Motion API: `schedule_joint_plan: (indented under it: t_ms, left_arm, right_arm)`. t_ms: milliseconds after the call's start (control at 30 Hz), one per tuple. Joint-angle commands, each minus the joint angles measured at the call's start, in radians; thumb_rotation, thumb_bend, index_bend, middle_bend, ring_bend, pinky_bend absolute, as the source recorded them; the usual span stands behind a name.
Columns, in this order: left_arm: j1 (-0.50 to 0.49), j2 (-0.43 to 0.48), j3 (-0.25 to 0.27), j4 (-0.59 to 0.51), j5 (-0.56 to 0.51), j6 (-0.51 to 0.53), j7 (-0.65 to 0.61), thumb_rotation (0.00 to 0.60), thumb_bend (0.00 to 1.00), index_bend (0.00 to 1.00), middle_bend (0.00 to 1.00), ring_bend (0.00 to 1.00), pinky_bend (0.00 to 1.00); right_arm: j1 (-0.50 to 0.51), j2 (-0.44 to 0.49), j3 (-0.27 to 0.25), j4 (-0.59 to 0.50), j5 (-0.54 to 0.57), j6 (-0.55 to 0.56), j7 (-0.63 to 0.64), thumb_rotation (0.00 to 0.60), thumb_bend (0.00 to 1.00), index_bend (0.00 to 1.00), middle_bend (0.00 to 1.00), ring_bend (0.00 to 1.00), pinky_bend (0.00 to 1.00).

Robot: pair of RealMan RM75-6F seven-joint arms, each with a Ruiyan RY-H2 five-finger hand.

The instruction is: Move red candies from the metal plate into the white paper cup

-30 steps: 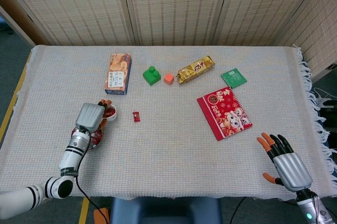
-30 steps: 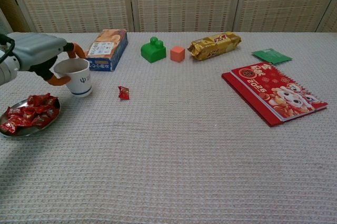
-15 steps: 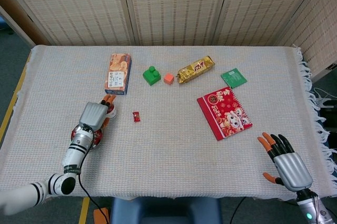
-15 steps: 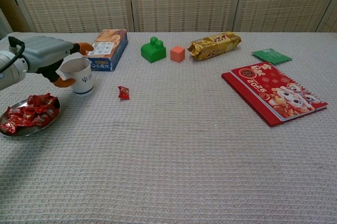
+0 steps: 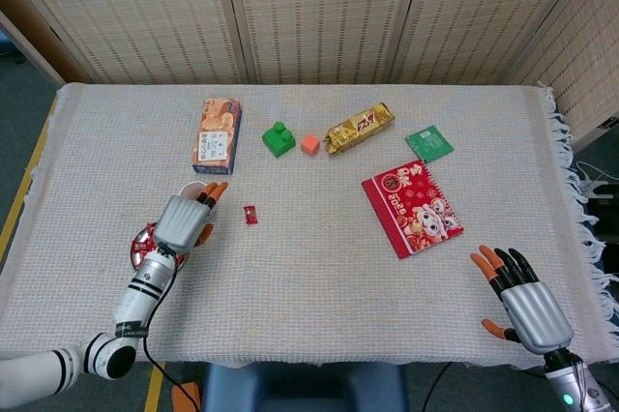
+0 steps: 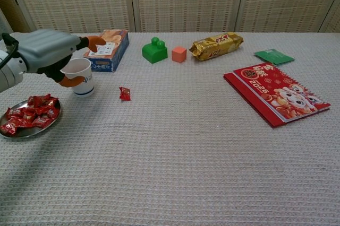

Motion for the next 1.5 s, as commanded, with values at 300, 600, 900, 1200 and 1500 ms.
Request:
schedule_joint_plan:
  t_ms: [300,600,900,1200,1500]
  left_arm:
    - [0.040,-0.297,0.031,0.171,0.059,0.118,0.187,0.600,0.39,0.13,0.23,0.80,1.00]
    - [0.001,-0.426,-0.033,0.340,0.003,0.082,0.257,0.600,0.40,0.13,0.22,0.84,1.00]
    - [-0.029,-0.499,-0.084,0.464,-0.049,0.067,0.339,0.600,0.40,0.13,0.24,0.88,1.00]
    - [-0.069,-0.564,-0.104,0.567,-0.042,0.038,0.299,0.600,0.40,0.15,0.27,0.88,1.00]
    - [-0.095,-0.610,-0.123,0.666,-0.050,0.002,0.273,0.600,0.40,0.19,0.29,0.88,1.00]
  right_arm:
    - [-0.003,0.009,-0.004,-0.003,0.005,-0.001,0.009,0.600,0.06,0.00,0.00,0.00,0.00]
    - [-0.002,0.017,-0.004,-0.001,0.001,0.002,0.025,0.600,0.06,0.00,0.00,0.00,0.00]
    - [0.004,0.017,-0.010,-0.004,-0.001,-0.016,0.017,0.600,0.06,0.00,0.00,0.00,0.00]
    - [0.009,0.016,-0.010,-0.005,0.007,-0.031,0.013,0.600,0.06,0.00,0.00,0.00,0.00]
    - [0.007,0.021,-0.010,-0.005,0.007,-0.025,0.023,0.600,0.06,0.00,0.00,0.00,0.00]
